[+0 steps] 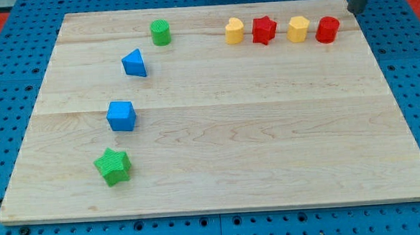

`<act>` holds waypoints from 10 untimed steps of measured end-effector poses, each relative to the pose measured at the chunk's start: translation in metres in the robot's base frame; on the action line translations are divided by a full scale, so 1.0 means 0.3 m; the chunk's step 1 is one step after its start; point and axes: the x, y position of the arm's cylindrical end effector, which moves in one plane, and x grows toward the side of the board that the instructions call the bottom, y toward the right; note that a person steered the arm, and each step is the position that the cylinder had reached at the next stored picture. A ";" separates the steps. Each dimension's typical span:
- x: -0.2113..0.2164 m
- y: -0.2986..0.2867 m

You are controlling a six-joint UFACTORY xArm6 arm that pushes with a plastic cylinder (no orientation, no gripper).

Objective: Slide the red circle to the bottom of the yellow hexagon

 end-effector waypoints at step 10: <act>0.046 -0.147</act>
